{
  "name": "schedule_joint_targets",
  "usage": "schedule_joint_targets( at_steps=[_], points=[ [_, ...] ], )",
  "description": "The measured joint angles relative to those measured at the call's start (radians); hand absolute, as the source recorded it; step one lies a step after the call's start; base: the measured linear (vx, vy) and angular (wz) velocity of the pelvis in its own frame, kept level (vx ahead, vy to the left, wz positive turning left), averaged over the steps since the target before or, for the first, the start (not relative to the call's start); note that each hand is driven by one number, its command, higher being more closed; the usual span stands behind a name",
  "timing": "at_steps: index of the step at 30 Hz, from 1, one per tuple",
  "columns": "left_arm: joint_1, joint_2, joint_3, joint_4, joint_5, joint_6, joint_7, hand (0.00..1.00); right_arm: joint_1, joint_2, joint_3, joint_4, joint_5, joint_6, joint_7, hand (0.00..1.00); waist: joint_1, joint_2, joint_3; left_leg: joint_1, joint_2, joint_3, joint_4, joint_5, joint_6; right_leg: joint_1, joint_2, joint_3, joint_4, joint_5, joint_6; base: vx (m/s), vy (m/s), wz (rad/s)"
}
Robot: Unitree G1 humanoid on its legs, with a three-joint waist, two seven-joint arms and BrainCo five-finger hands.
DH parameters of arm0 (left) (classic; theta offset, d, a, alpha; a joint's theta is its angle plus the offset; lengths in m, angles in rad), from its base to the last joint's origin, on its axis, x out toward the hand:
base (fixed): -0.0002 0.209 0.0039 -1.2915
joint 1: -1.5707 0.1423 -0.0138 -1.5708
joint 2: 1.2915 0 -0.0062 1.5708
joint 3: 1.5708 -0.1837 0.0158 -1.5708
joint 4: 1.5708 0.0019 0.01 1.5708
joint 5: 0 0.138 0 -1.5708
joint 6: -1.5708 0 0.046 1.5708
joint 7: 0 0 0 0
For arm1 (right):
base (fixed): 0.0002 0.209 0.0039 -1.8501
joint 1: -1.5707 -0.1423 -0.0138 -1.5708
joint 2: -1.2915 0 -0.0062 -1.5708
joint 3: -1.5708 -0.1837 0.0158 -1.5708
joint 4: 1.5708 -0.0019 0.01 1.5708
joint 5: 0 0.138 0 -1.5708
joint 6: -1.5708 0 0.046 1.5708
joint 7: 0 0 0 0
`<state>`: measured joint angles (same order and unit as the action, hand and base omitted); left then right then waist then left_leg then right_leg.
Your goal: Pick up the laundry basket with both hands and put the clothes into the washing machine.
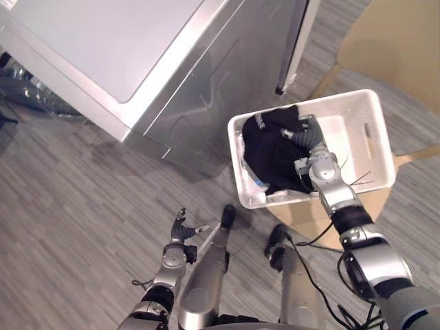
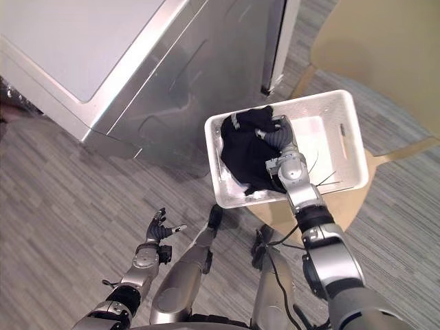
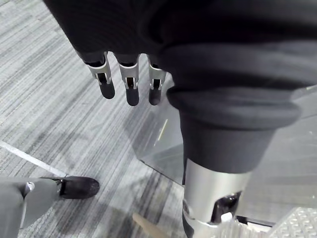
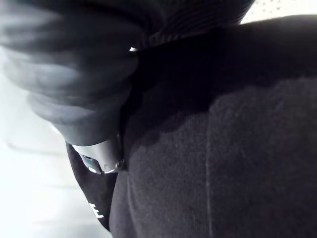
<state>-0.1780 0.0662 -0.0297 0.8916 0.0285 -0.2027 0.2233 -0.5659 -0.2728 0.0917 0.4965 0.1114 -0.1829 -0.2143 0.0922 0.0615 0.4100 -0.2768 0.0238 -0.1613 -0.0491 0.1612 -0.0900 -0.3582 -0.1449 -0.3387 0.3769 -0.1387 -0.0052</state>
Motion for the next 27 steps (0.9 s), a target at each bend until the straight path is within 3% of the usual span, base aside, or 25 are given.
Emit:
schedule_joint_targets(
  at_steps=[2, 4, 9, 11, 15, 17, 19, 20, 21, 24, 25, 26, 27],
  points=[
    [0.031, 0.012, -0.002, 0.003, 0.001, 0.002, -0.005, 0.00, 0.118, 0.060, -0.017, -0.085, 0.073, -0.012, 0.018, 1.00, -0.009, -0.028, -0.029, 0.036, 0.004, 0.000, -0.019, -0.001, 0.001, 0.041, 0.007, -0.001, -0.030, 0.004, 0.007, 0.05, 0.002, -0.01],
    [0.058, 0.014, -0.003, 0.003, 0.003, 0.004, -0.006, 0.00, 0.196, 0.103, -0.018, -0.139, 0.113, -0.016, 0.036, 1.00, -0.021, -0.039, -0.065, 0.052, 0.002, -0.001, -0.023, -0.004, 0.005, 0.065, 0.008, -0.004, -0.048, 0.008, 0.012, 0.07, 0.009, 0.07],
    [0.135, 0.016, 0.000, 0.003, 0.003, 0.011, -0.007, 0.00, 0.365, 0.204, -0.010, -0.303, 0.256, -0.051, 0.108, 1.00, -0.024, -0.036, -0.166, 0.122, -0.005, 0.030, -0.021, -0.023, 0.020, 0.156, 0.016, 0.018, -0.123, 0.031, 0.039, 0.07, 0.024, -0.15],
    [0.168, 0.018, 0.002, 0.003, 0.002, 0.011, -0.006, 0.00, 0.408, 0.227, 0.011, -0.390, 0.312, -0.085, 0.127, 1.00, -0.023, -0.042, -0.199, 0.164, -0.002, 0.070, -0.021, -0.045, 0.025, 0.191, 0.027, 0.061, -0.158, 0.052, 0.044, 0.01, 0.045, -0.52],
    [0.206, 0.022, 0.002, 0.001, -0.001, 0.011, -0.006, 0.00, 0.451, 0.245, 0.056, -0.487, 0.320, -0.125, 0.148, 1.00, -0.027, -0.057, -0.222, 0.190, -0.005, 0.121, 0.006, -0.086, 0.041, 0.196, 0.029, 0.122, -0.147, 0.063, 0.052, -0.04, 0.037, -0.48],
    [0.206, 0.021, 0.000, -0.018, -0.018, 0.011, -0.007, 0.00, 0.470, 0.246, 0.055, -0.489, 0.317, -0.129, 0.152, 1.00, -0.035, -0.060, -0.222, 0.174, -0.014, 0.108, 0.080, -0.111, 0.053, 0.195, 0.016, 0.140, -0.079, 0.041, 0.070, -0.08, 0.005, 0.32],
    [0.206, 0.035, 0.001, -0.066, -0.018, 0.001, -0.006, 0.00, 0.491, 0.248, 0.059, -0.494, 0.296, -0.131, 0.147, 1.00, -0.056, -0.065, -0.223, 0.139, -0.023, 0.053, 0.137, -0.123, 0.060, 0.176, 0.003, 0.196, 0.095, -0.044, 0.088, -0.09, -0.063, 1.03],
    [0.210, 0.043, 0.001, -0.107, -0.018, -0.005, -0.005, 0.00, 0.495, 0.246, 0.073, -0.498, 0.261, -0.133, 0.143, 1.00, -0.051, -0.073, -0.225, 0.125, -0.031, 0.015, 0.161, -0.123, 0.061, 0.166, -0.008, 0.225, 0.255, -0.102, 0.090, -0.06, -0.198, 1.12],
    [0.230, 0.048, 0.002, -0.170, -0.018, -0.006, -0.004, 0.00, 0.485, 0.243, 0.091, -0.501, 0.236, -0.134, 0.142, 1.00, -0.042, -0.088, -0.234, 0.087, -0.038, -0.008, 0.195, -0.122, 0.058, 0.171, -0.017, 0.252, 0.328, -0.115, 0.098, -0.07, -0.242, 0.94],
    [0.253, 0.057, 0.002, -0.279, -0.023, -0.015, 0.000, 0.00, 0.448, 0.240, 0.145, -0.505, 0.170, -0.143, 0.128, 1.00, 0.002, -0.097, -0.240, -0.013, -0.038, -0.031, 0.242, -0.099, 0.018, 0.201, 0.014, 0.284, 0.168, -0.195, 0.097, -0.16, -0.243, 0.37],
    [0.270, 0.043, 0.000, -0.316, -0.042, -0.021, 0.000, 0.00, 0.414, 0.228, 0.156, -0.480, 0.141, -0.143, 0.125, 1.00, 0.026, -0.084, -0.239, -0.041, -0.015, -0.036, 0.225, -0.079, -0.008, 0.219, 0.041, 0.277, 0.082, -0.223, 0.064, -0.24, -0.226, 0.10],
    [0.273, 0.014, -0.013, -0.340, -0.064, -0.021, -0.001, 0.00, 0.389, 0.207, 0.156, -0.440, 0.123, -0.143, 0.118, 1.00, 0.030, -0.044, -0.222, -0.048, 0.017, -0.069, 0.194, -0.042, -0.016, 0.220, 0.075, 0.244, 0.060, -0.207, 0.052, -0.26, -0.217, 0.23],
    [0.277, 0.006, -0.024, -0.356, -0.068, -0.021, -0.002, 0.00, 0.388, 0.202, 0.154, -0.424, 0.117, -0.143, 0.112, 1.00, 0.027, -0.034, -0.220, -0.048, 0.024, -0.087, 0.174, -0.027, -0.021, 0.219, 0.083, 0.223, 0.062, -0.203, 0.045, -0.27, -0.202, 0.63]
  ],
)
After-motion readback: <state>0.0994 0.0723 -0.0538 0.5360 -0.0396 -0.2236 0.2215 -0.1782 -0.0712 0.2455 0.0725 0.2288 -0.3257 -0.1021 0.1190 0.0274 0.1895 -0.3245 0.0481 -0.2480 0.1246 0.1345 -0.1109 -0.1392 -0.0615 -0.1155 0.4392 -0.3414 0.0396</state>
